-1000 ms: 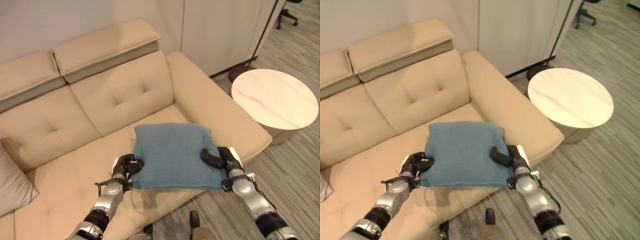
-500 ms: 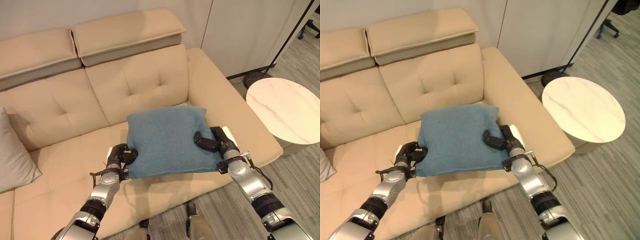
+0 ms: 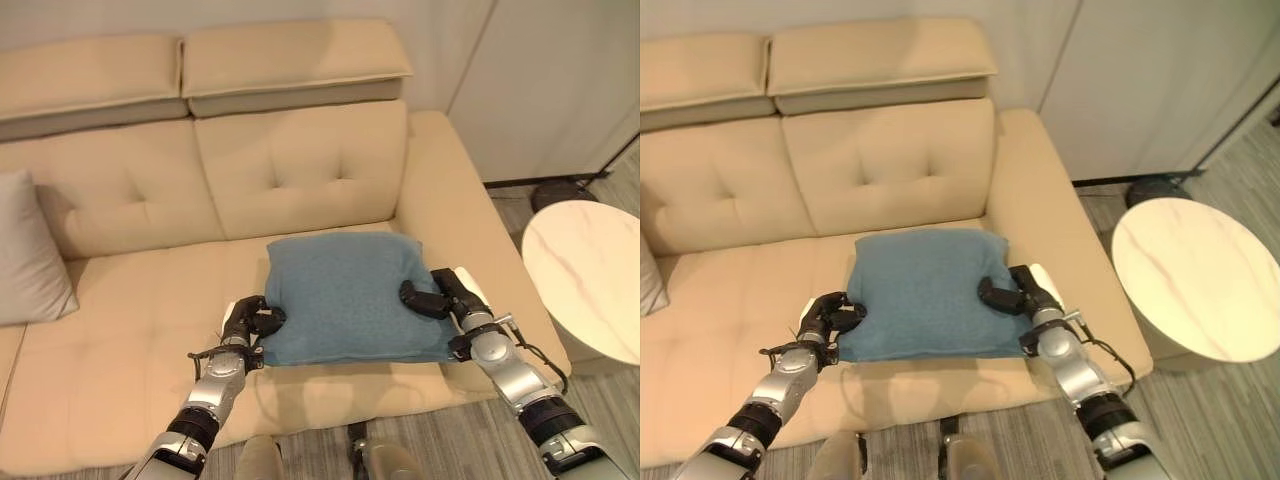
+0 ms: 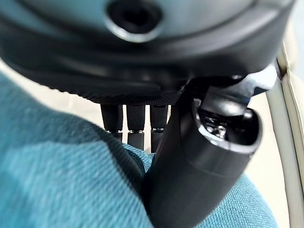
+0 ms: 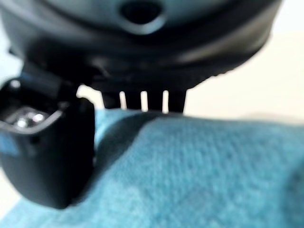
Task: Pick up all the scattered cushions and arrange them neatly on the sofa.
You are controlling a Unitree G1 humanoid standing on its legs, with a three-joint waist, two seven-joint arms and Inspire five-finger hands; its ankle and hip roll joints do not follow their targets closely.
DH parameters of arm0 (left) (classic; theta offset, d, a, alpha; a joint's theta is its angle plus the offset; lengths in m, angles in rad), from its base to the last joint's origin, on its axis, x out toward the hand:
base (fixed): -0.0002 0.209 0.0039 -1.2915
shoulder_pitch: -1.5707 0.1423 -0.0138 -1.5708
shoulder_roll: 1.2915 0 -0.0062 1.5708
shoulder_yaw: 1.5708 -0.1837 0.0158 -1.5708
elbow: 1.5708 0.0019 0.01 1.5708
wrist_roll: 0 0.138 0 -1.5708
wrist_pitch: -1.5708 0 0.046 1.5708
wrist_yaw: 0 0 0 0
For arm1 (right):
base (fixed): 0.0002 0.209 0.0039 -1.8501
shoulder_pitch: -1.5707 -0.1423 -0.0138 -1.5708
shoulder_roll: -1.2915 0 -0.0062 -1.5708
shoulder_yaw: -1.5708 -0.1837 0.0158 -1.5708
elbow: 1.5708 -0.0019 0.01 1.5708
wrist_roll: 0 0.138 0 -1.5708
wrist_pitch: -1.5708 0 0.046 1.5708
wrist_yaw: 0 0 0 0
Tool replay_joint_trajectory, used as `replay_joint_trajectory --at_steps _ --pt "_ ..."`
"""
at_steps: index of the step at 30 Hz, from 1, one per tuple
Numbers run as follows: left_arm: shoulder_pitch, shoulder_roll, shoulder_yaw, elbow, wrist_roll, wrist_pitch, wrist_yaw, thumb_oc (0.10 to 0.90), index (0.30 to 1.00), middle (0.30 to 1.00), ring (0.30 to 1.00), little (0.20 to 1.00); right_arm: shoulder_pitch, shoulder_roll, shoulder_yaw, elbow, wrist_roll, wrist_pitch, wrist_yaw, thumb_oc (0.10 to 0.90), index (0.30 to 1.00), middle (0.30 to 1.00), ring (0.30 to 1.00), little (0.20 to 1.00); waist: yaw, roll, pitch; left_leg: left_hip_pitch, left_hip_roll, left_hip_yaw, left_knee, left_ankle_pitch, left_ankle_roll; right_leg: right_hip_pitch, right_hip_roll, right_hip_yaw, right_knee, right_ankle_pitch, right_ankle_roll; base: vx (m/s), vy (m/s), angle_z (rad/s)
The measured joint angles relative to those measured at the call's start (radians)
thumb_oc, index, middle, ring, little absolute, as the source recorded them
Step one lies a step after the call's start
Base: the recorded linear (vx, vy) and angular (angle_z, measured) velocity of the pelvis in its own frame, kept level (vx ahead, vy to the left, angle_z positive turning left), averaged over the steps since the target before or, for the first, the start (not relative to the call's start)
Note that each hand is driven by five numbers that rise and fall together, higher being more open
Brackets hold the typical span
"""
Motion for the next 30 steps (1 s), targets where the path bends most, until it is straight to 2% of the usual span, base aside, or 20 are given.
replay_joint_trajectory --at_steps 1,2,4,6,9,10,13,15,17,22,24,25,26,27,28,30 --pt "-0.007 0.004 -0.003 0.010 0.001 0.009 -0.001 0.400 0.300 0.300 0.300 0.300 -0.029 -0.019 0.032 0.009 -0.002 0.001 0.012 0.400 0.300 0.300 0.300 0.300 0.004 0.014 -0.005 0.028 0.012 0.011 -0.008 0.024 0.001 -0.001 0.014 0.001 -0.009 0.006 0.009 0.39 0.154 -0.20" --pt "-0.029 0.026 -0.013 0.020 0.007 0.016 -0.001 0.400 0.300 0.300 0.300 0.300 -0.054 -0.031 0.060 0.011 -0.008 0.003 0.016 0.400 0.300 0.300 0.300 0.300 0.014 0.003 0.005 0.034 0.007 0.025 -0.015 0.014 -0.005 0.000 0.008 0.012 -0.010 0.004 0.016 0.29 0.118 -0.25" --pt "-0.059 0.073 -0.019 0.012 0.059 0.027 0.010 0.400 0.300 0.300 0.300 0.300 -0.097 -0.034 0.090 0.010 -0.027 0.003 0.027 0.400 0.300 0.300 0.300 0.300 0.029 -0.030 0.009 0.035 -0.023 0.044 -0.005 0.010 0.016 -0.003 -0.019 0.026 -0.016 0.023 0.038 0.20 0.082 -0.17" --pt "-0.119 0.093 -0.022 0.012 0.086 0.031 0.060 0.400 0.300 0.300 0.300 0.300 -0.152 -0.034 0.108 0.016 -0.035 0.004 0.024 0.400 0.300 0.300 0.300 0.300 0.041 -0.035 0.010 0.033 -0.043 0.058 -0.005 0.005 0.026 0.001 -0.036 0.040 -0.038 0.035 0.057 0.11 0.096 -0.07" --pt "-0.280 0.173 -0.030 0.018 0.091 0.031 0.145 0.400 0.300 0.300 0.300 0.300 -0.334 -0.036 0.164 0.032 -0.039 0.008 -0.018 0.400 0.300 0.300 0.300 0.300 0.040 -0.035 0.009 0.005 -0.068 0.081 -0.005 0.006 0.040 -0.028 -0.058 0.066 -0.064 0.066 0.078 -0.03 0.123 -0.14" --pt "-0.323 0.189 -0.030 0.020 0.087 0.030 0.161 0.400 0.300 0.300 0.300 0.300 -0.388 -0.038 0.177 0.041 -0.041 0.007 -0.031 0.400 0.300 0.300 0.300 0.300 0.041 -0.035 0.009 -0.010 -0.063 0.090 -0.005 0.009 0.044 -0.044 -0.057 0.074 -0.066 0.070 0.081 -0.06 0.085 -0.19" --pt "-0.575 0.232 -0.065 0.058 0.073 0.022 0.222 0.400 0.300 0.300 0.300 0.300 -0.628 -0.055 0.197 0.128 -0.044 0.005 -0.130 0.400 0.300 0.300 0.300 0.300 0.036 -0.035 0.009 -0.075 -0.075 0.097 -0.005 0.021 0.053 -0.109 -0.065 0.087 -0.075 0.093 0.091 -0.09 0.090 -0.09" --pt "-0.722 0.255 -0.107 0.065 0.053 0.021 0.258 0.400 0.300 0.300 0.300 0.300 -0.806 -0.096 0.273 0.208 -0.049 0.016 -0.164 0.400 0.300 0.300 0.300 0.300 0.033 -0.035 0.009 -0.120 -0.085 0.099 -0.004 0.029 0.056 -0.158 -0.069 0.096 -0.074 0.102 0.095 -0.05 0.094 -0.08" --pt "-0.824 0.259 -0.107 0.049 0.045 -0.005 0.285 0.400 0.300 0.300 0.300 0.300 -0.886 -0.130 0.248 0.204 -0.058 0.028 -0.225 0.400 0.300 0.300 0.300 0.300 0.028 -0.035 0.009 -0.144 -0.087 0.100 -0.005 0.031 0.057 -0.182 -0.070 0.097 -0.081 0.108 0.095 -0.01 0.082 -0.05" --pt "-0.899 0.273 -0.116 0.052 0.039 -0.061 0.336 0.400 0.300 0.300 0.300 0.300 -0.973 -0.139 0.259 0.222 -0.067 0.029 -0.305 0.400 0.300 0.300 0.300 0.300 0.002 -0.035 0.009 -0.160 -0.088 0.121 0.010 0.028 0.054 -0.193 -0.073 0.114 -0.097 0.108 0.095 -0.02 0.011 -0.12" --pt "-0.933 0.269 -0.150 0.096 0.060 -0.065 0.352 0.400 0.300 0.300 0.300 0.300 -1.026 -0.125 0.307 0.318 -0.035 0.007 -0.312 0.400 0.300 0.300 0.300 0.300 -0.006 -0.035 0.009 -0.232 -0.085 0.120 0.112 0.006 0.035 -0.216 -0.077 0.122 -0.097 0.114 0.087 -0.03 0.007 -0.03" --pt "-0.962 0.264 -0.187 0.163 0.075 -0.079 0.351 0.400 0.300 0.300 0.300 0.300 -1.069 -0.092 0.342 0.428 -0.006 -0.017 -0.320 0.400 0.300 0.300 0.300 0.300 -0.009 -0.038 0.011 -0.320 -0.086 0.115 0.221 -0.023 0.029 -0.236 -0.086 0.126 -0.094 0.123 0.076 0.00 0.000 0.00" --pt "-0.975 0.256 -0.197 0.185 0.075 -0.076 0.349 0.400 0.300 0.300 0.300 0.300 -1.084 -0.080 0.348 0.467 0.011 -0.018 -0.319 0.400 0.300 0.300 0.300 0.300 -0.011 -0.036 0.009 -0.326 -0.088 0.113 0.193 -0.030 0.042 -0.249 -0.088 0.125 -0.095 0.123 0.076 -0.02 0.013 -0.05" --pt "-1.012 0.233 -0.217 0.239 0.075 -0.075 0.348 0.400 0.300 0.300 0.300 0.300 -1.121 -0.065 0.379 0.533 0.040 -0.022 -0.318 0.400 0.300 0.300 0.300 0.300 -0.012 -0.004 -0.002 -0.304 -0.079 0.103 0.051 0.017 0.040 -0.295 -0.069 0.122 -0.093 0.123 0.077 -0.02 0.005 -0.14" --pt "-1.055 0.221 -0.220 0.277 0.075 -0.075 0.349 0.400 0.300 0.300 0.300 0.300 -1.134 -0.054 0.390 0.558 0.052 -0.024 -0.323 0.400 0.300 0.300 0.300 0.300 -0.015 -0.007 0.004 -0.319 -0.071 0.107 0.008 0.049 0.052 -0.337 -0.065 0.123 -0.092 0.133 0.087 -0.02 0.000 -0.21" --pt "-1.079 0.186 -0.223 0.336 0.076 -0.073 0.353 0.400 0.300 0.300 0.300 0.300 -1.129 -0.035 0.425 0.609 0.080 -0.023 -0.305 0.400 0.300 0.300 0.300 0.300 -0.015 -0.014 0.015 -0.383 -0.076 0.111 0.036 0.054 0.052 -0.388 -0.071 0.122 -0.094 0.152 0.086 -0.01 -0.018 -0.07"
